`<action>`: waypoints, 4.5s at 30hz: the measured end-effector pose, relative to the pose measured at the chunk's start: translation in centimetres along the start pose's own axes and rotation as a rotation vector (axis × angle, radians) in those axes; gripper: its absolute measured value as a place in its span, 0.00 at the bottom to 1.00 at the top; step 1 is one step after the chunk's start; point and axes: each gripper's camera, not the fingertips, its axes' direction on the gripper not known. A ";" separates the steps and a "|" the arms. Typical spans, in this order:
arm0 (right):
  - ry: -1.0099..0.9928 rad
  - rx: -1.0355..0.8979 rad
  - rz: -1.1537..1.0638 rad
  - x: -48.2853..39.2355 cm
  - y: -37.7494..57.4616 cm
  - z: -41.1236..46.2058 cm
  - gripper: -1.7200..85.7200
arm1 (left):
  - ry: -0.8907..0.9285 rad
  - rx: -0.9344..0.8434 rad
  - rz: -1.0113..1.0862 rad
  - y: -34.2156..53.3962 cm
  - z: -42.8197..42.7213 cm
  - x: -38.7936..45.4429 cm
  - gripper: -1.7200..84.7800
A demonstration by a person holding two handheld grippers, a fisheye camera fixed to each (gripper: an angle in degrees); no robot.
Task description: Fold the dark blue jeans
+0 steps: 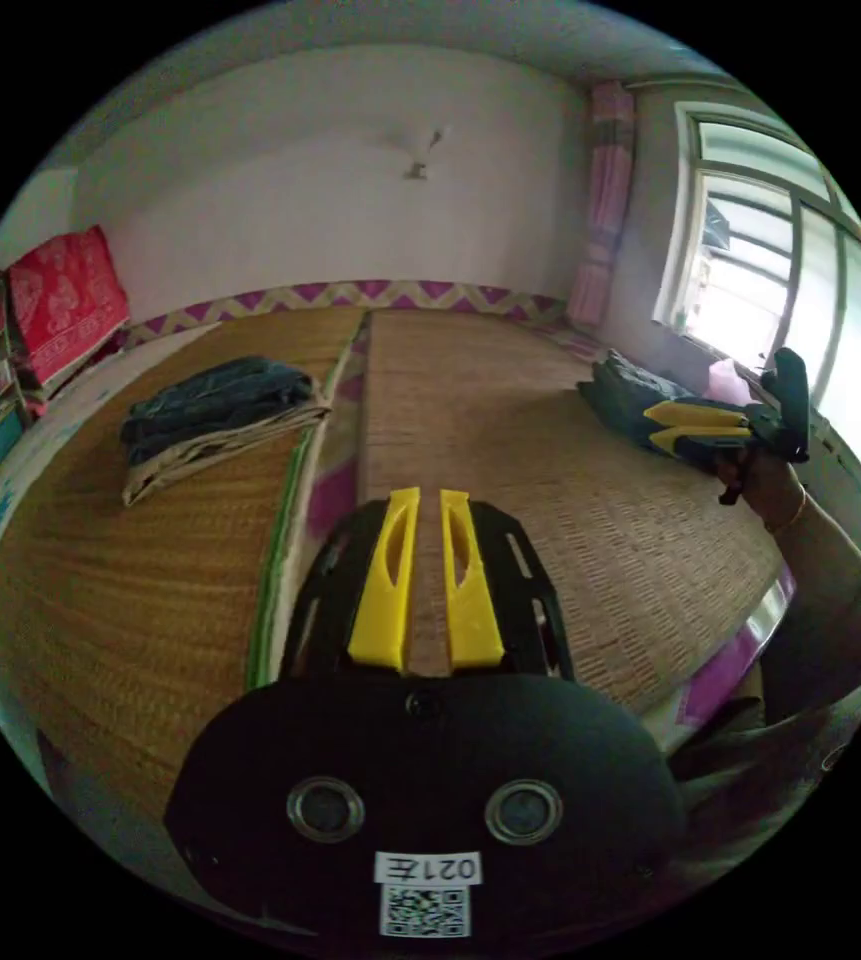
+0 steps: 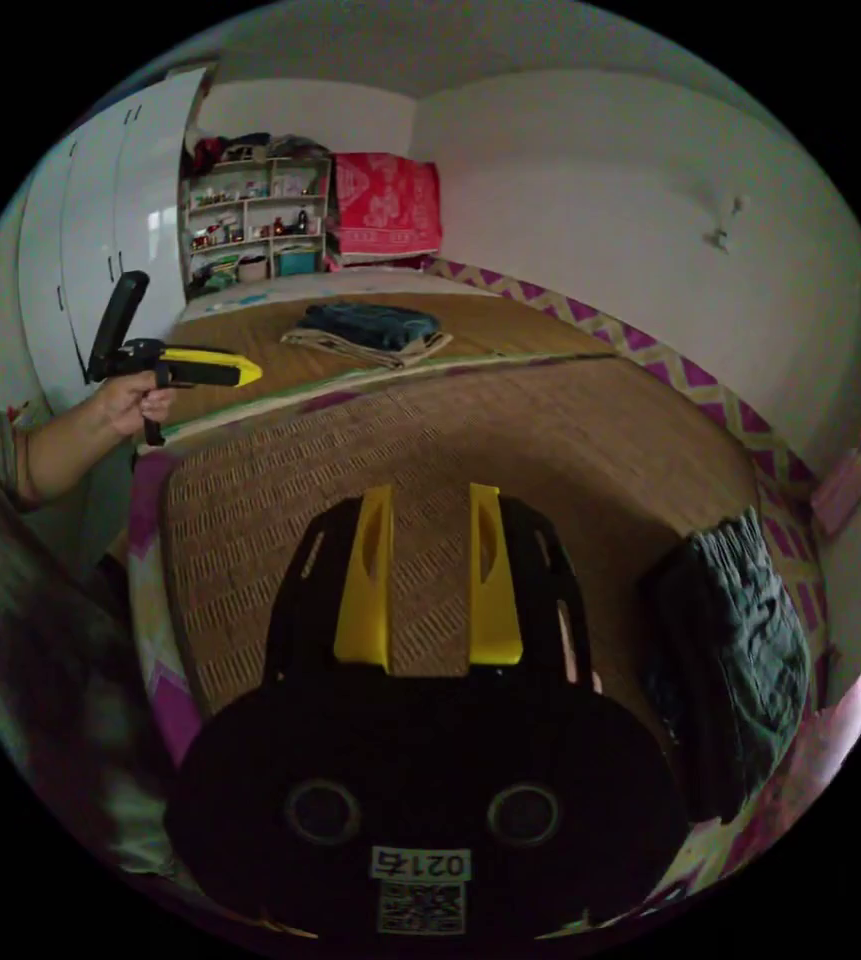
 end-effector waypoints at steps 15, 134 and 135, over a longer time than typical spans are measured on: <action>-0.060 -0.030 -0.384 -23.8 -21.1 25.1 0.12 | -0.179 -0.106 -0.329 14.7 -9.5 -15.6 0.11; 0.106 -0.063 0.733 18.0 35.8 -44.8 0.05 | 0.332 -0.281 0.613 -6.1 19.1 43.0 0.11; 0.135 -0.124 0.707 17.6 35.4 -43.6 0.05 | 0.309 -0.290 0.614 -6.1 20.0 44.2 0.12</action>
